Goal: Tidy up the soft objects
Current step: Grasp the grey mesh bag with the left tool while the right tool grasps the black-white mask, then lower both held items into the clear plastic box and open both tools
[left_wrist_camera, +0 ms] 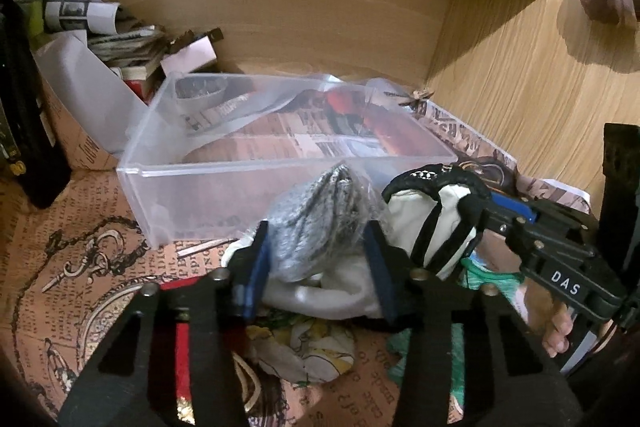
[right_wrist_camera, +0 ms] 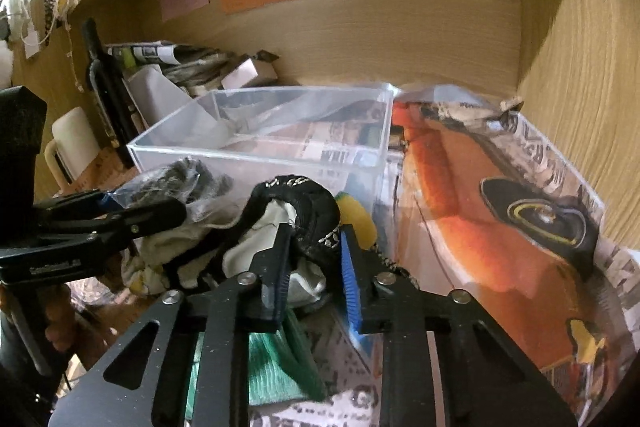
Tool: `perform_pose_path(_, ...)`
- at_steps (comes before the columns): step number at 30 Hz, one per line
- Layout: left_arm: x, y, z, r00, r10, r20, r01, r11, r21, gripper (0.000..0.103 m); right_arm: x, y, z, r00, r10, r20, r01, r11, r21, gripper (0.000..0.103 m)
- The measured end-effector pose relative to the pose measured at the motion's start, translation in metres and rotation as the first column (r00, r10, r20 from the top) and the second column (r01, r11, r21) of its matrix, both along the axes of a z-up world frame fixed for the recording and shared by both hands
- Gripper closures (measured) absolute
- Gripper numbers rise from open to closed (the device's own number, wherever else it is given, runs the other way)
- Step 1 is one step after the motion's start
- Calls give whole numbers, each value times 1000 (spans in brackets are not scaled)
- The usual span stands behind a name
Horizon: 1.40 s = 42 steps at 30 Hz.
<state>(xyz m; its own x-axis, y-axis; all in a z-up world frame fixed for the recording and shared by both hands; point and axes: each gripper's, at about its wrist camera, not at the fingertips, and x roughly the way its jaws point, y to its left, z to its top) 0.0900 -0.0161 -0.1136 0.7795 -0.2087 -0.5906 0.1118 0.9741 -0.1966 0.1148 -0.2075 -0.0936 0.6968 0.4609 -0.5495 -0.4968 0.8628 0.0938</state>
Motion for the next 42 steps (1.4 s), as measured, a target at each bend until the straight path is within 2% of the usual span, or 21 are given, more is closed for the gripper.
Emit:
perform_pose_path(1,-1,0,2,1000,1,6,-1,1000,0,69,-2,0,3,1000,-1,14,1,1000,4,84)
perform_pose_path(5,-10,3,14,999,11,49,-12,1000,3,79,-5,-1,17,998,0,65,-2,1000,26,86)
perform_pose_path(14,-16,6,22,997,30,77,-32,999,17,82,-4,7,45,984,-1,179,-10,998,61,88)
perform_pose_path(17,-19,8,25,996,31,87,-33,999,16,87,-3,7,56,977,-2,213,-14,998,69,88)
perform_pose_path(23,-22,11,50,987,41,153,-47,998,39,88,1,7,86,953,-15,302,-11,996,84,88)
perform_pose_path(27,-18,10,70,975,57,215,-76,994,80,88,9,10,101,938,-27,345,-4,996,88,88)
perform_pose_path(30,-9,12,79,966,74,246,-102,989,103,88,20,16,104,935,-35,354,7,997,81,88)
perform_pose_path(34,8,19,82,968,93,234,-123,985,117,88,36,28,98,941,-34,336,16,998,56,88)
perform_pose_path(38,37,28,72,980,104,168,-127,983,131,88,59,42,81,959,-8,282,9,1000,-3,88)
perform_pose_path(42,68,35,57,992,105,75,-116,979,164,88,84,56,52,982,24,189,-8,997,-82,88)
